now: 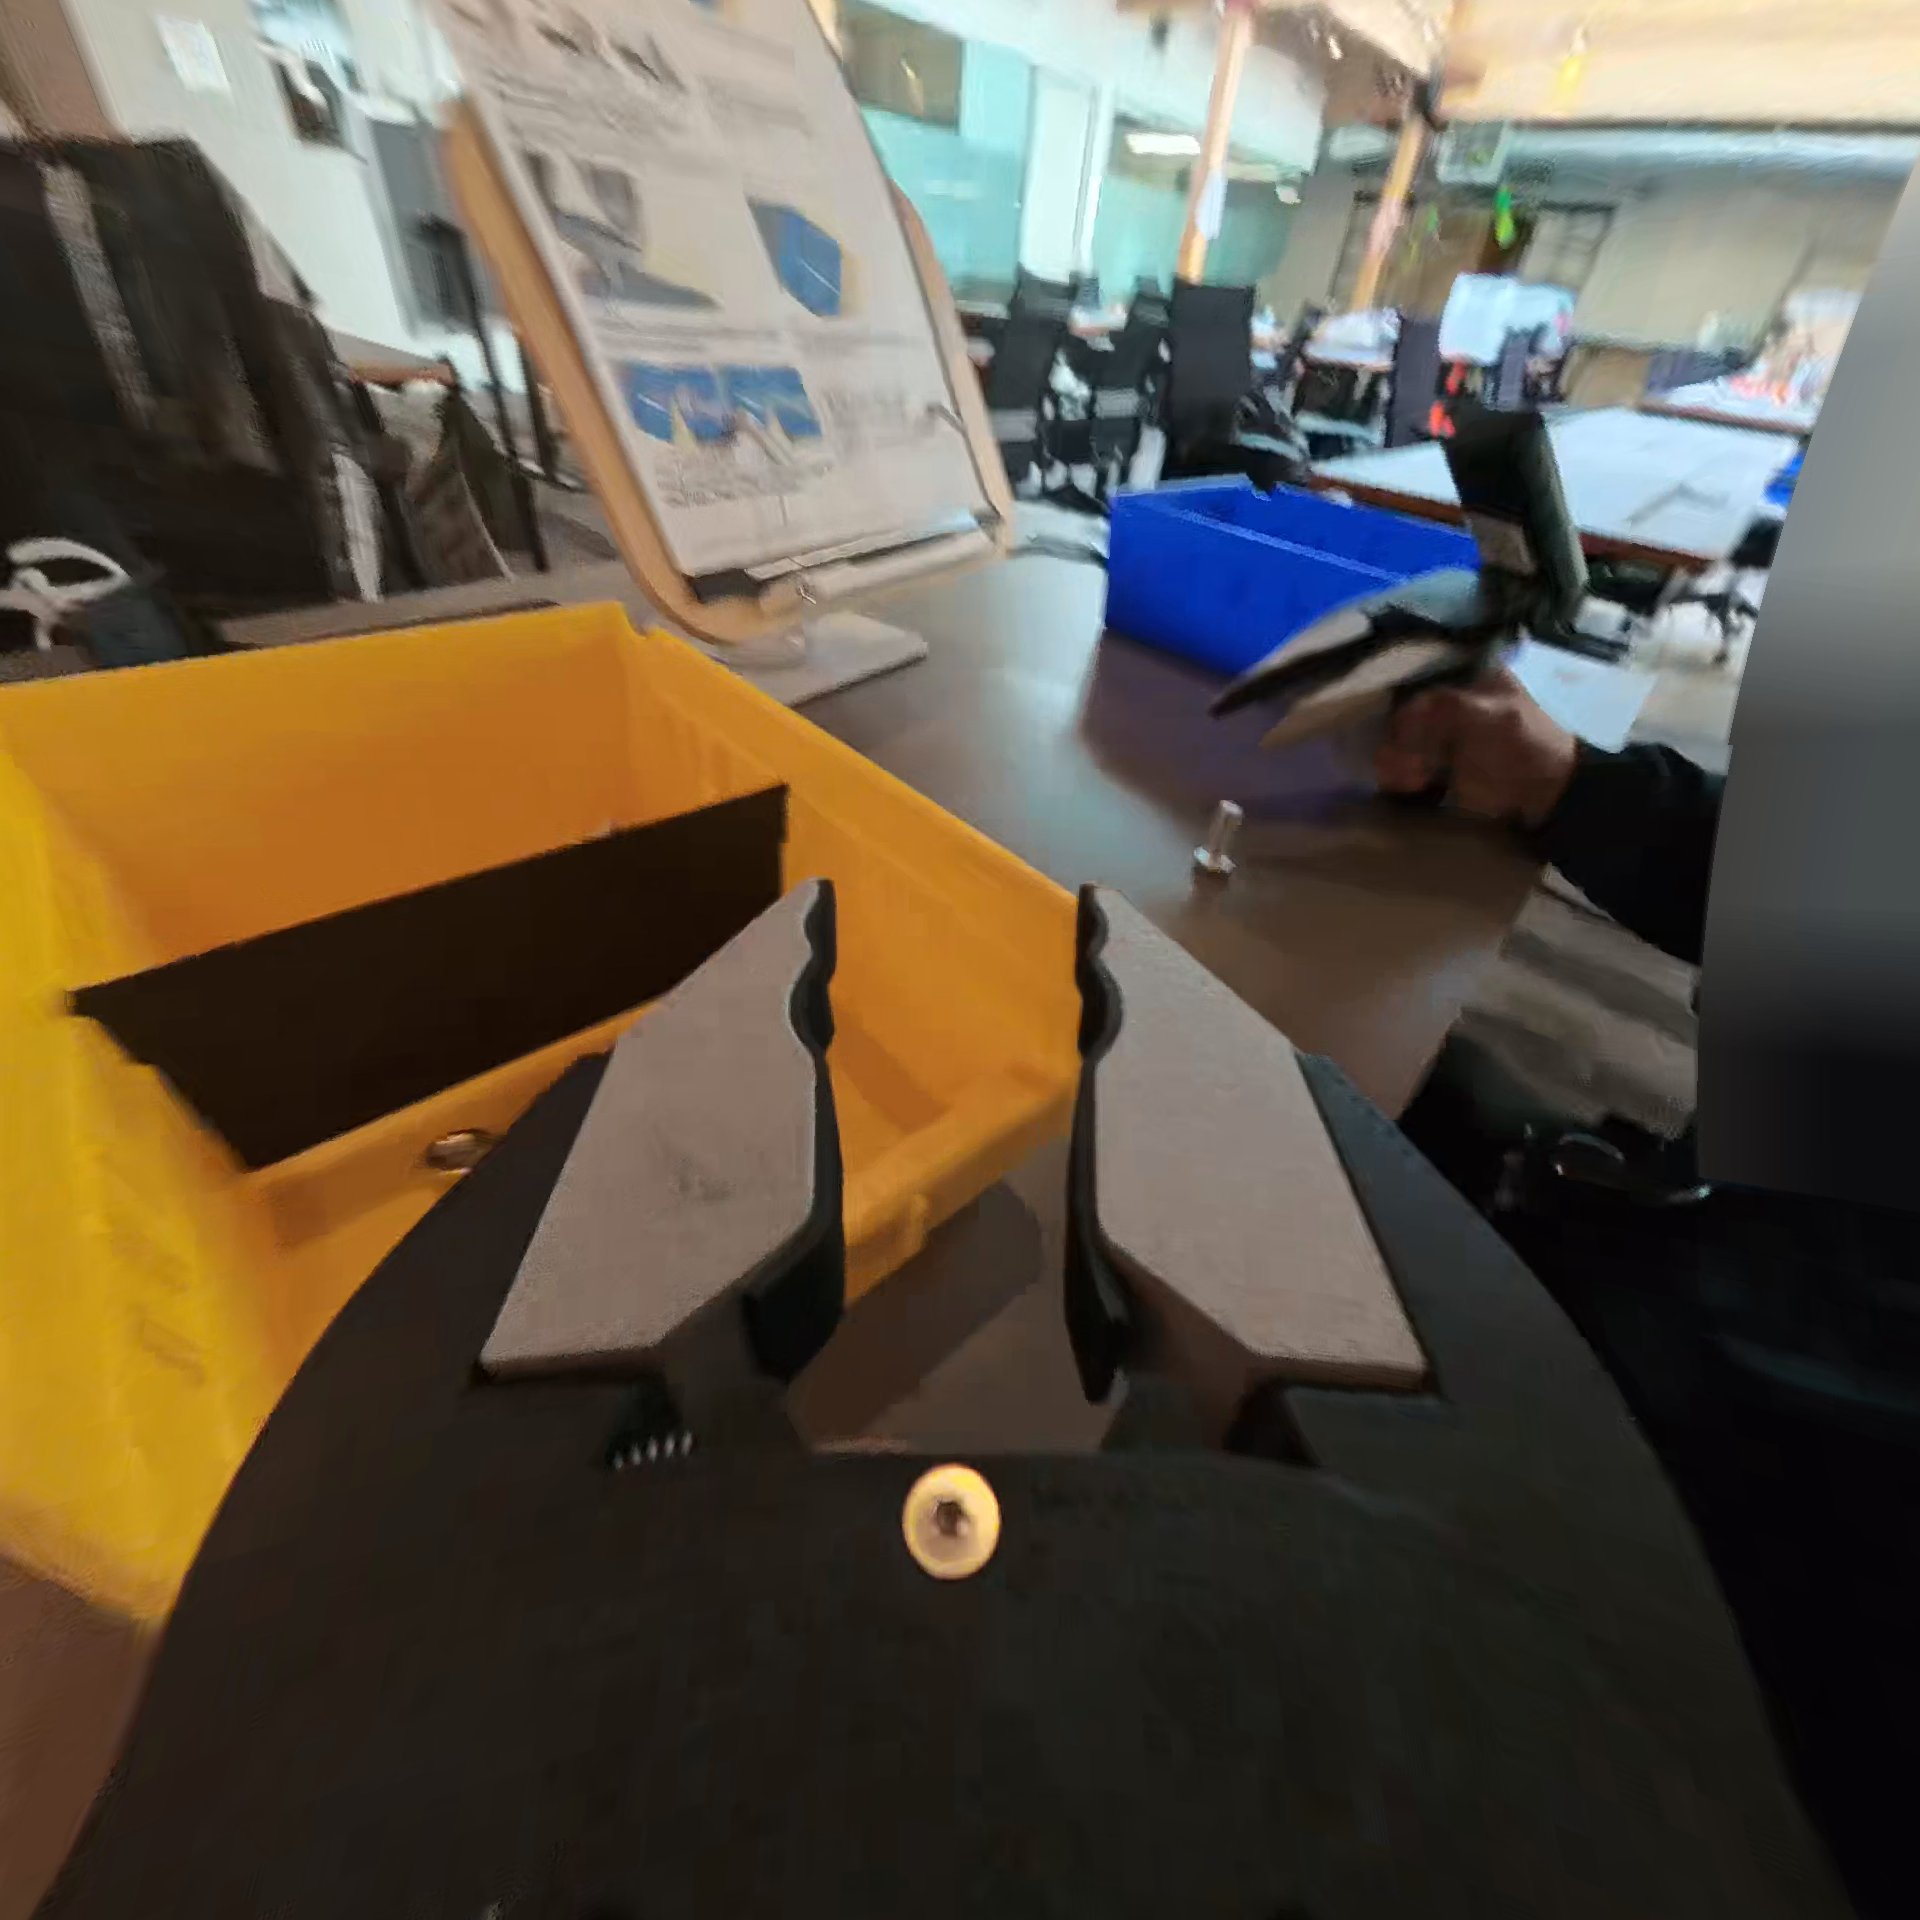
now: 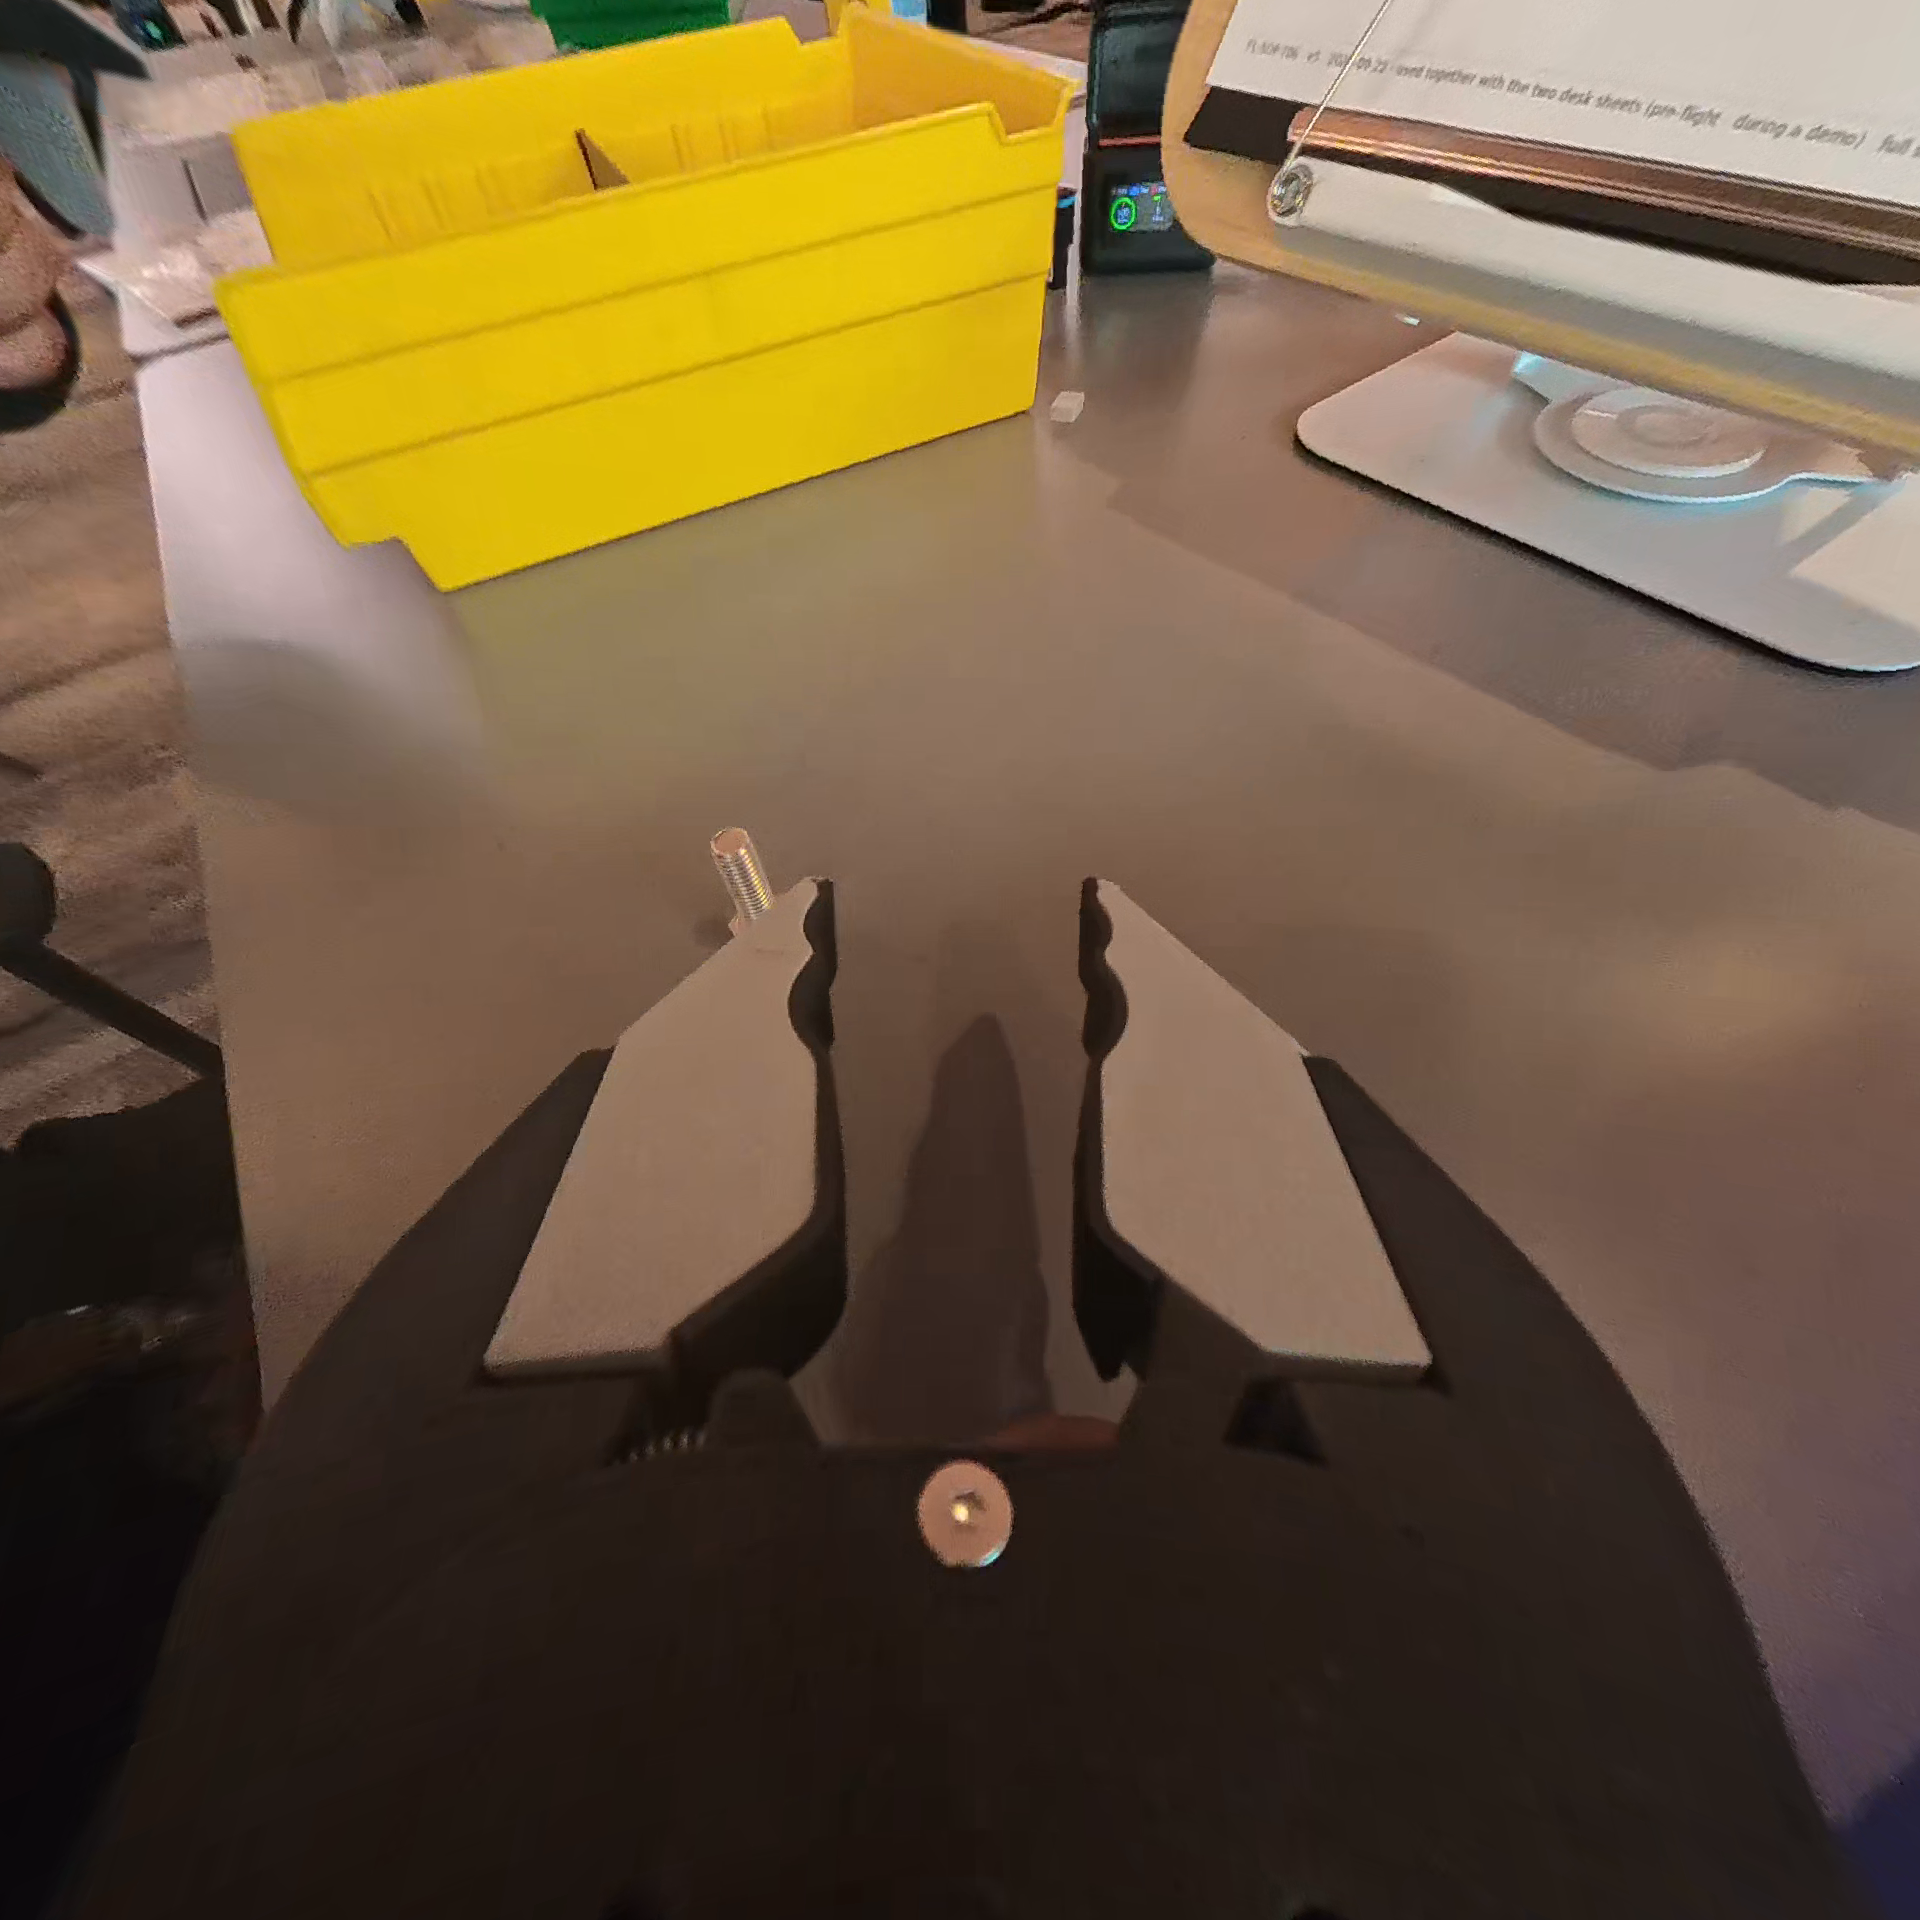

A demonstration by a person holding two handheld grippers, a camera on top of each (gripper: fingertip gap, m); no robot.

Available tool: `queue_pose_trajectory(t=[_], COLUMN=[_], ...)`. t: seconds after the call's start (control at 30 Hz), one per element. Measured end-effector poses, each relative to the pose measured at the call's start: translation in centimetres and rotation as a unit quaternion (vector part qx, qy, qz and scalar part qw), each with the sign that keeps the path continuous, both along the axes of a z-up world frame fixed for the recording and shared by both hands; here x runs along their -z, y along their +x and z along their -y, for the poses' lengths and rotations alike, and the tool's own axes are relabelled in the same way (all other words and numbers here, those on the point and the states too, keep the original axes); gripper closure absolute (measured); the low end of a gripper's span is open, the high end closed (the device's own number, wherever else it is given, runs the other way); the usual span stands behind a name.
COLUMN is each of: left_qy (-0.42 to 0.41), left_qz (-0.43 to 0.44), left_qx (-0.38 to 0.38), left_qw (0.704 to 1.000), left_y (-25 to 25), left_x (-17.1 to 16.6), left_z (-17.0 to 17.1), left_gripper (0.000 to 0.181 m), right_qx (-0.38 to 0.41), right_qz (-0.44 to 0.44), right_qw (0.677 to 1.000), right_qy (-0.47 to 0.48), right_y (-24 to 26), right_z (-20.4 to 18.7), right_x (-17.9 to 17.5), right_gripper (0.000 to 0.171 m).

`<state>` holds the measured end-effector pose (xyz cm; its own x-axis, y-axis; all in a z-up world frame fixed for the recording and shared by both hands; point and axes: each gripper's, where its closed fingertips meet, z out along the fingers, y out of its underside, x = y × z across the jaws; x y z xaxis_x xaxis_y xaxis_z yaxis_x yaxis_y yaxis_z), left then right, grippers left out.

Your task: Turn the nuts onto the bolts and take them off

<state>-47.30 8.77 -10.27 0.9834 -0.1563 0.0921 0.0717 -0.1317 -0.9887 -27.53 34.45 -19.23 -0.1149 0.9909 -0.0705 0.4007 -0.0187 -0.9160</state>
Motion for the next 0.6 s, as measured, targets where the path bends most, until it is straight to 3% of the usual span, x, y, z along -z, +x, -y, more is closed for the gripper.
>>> queue_pose_trajectory(t=[0.23, 0.47, 0.6], left_qy=[-0.007, 0.087, 0.003], left_qz=[-0.019, -0.005, -0.021], left_qx=[-0.060, -0.034, -0.032], left_qw=[0.998, 0.996, 0.999], left_y=[-7.7, -8.2, -9.0], left_x=[1.4, -0.9, 1.1], left_z=[-2.7, -3.3, -4.0], left_gripper=[0.137, 0.138, 0.133], right_qx=[0.035, 0.053, 0.019], right_qz=[-0.050, -0.027, -0.012], right_qw=[0.998, 0.996, 0.997], right_qy=[0.026, 0.062, 0.079], right_y=[0.2, -3.5, -7.8], right_z=[-1.8, -4.2, -5.7], right_x=[-1.4, -1.2, -1.3], right_gripper=[0.127, 0.126, 0.126])
